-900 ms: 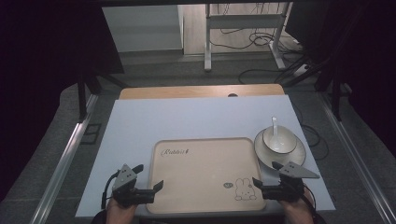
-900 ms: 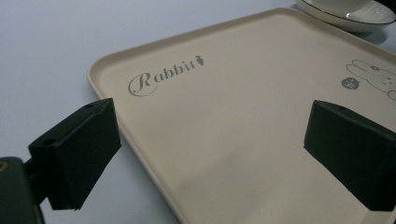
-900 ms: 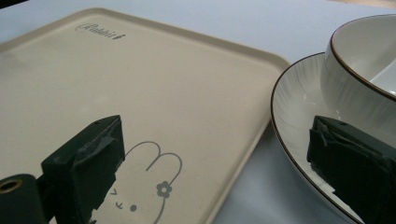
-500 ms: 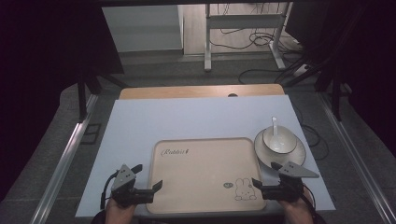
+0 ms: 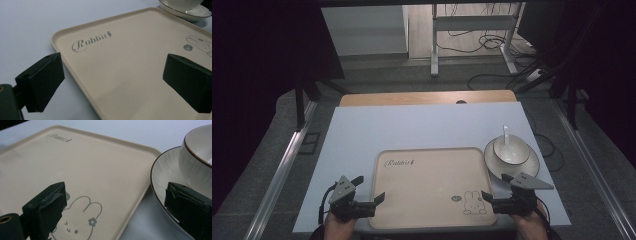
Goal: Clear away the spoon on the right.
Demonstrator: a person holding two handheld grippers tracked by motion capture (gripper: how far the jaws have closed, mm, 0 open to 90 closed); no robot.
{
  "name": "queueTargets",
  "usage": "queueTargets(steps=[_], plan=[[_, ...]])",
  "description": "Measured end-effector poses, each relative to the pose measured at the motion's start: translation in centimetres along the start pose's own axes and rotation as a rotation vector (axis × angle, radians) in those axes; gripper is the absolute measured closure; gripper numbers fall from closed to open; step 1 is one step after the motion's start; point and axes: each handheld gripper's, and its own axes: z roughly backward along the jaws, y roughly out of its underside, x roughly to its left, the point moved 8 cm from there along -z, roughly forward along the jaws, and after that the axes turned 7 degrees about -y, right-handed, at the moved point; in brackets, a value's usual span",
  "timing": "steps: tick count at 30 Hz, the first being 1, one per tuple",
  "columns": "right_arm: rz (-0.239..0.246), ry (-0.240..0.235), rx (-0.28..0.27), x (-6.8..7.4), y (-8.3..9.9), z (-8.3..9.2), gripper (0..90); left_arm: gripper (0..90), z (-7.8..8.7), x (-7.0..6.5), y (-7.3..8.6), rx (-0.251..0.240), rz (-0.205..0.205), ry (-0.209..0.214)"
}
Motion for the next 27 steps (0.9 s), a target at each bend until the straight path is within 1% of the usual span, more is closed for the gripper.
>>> queueTargets(steps=[4, 8, 13, 17, 18, 20, 22, 24, 27], plan=[[-0.013, -0.005, -0.004, -0.1, -0.2, 0.2, 4.2, 3.5, 0.0, 0.0, 0.0, 0.000, -0.001, 0.000], [0.011, 0.009, 0.006, -0.2, -0.4, 0.3, 4.3, 3.5, 0.0, 0.0, 0.0, -0.002, 0.004, 0.001], [0.021, 0.021, 0.005, -0.4, -0.7, 0.5, 4.3, 3.5, 0.0, 0.0, 0.0, -0.005, 0.006, 0.001], [0.021, 0.024, 0.008, -0.5, -0.9, 0.5, 3.8, 3.5, 0.0, 0.0, 0.0, -0.005, 0.005, 0.001], [0.001, 0.019, 0.003, -0.5, -1.0, 0.5, 3.3, 3.5, 0.0, -0.1, 0.0, -0.004, 0.005, 0.001], [-0.011, 0.013, 0.006, -0.5, -1.1, 0.4, 2.6, 3.5, 0.0, -0.1, 0.0, -0.004, 0.005, 0.001], [-0.006, 0.016, 0.012, -0.6, -1.1, 0.3, 2.2, 3.5, 0.0, -0.1, 0.0, -0.005, 0.003, 0.003], [-0.009, 0.009, 0.017, -0.6, -1.1, 0.2, 2.2, 3.5, 0.0, -0.1, 0.0, -0.005, 0.002, 0.003], [0.004, 0.015, 0.023, -0.6, -1.2, 0.2, 2.2, 3.5, 0.0, -0.2, 0.0, -0.002, -0.001, 0.005]])
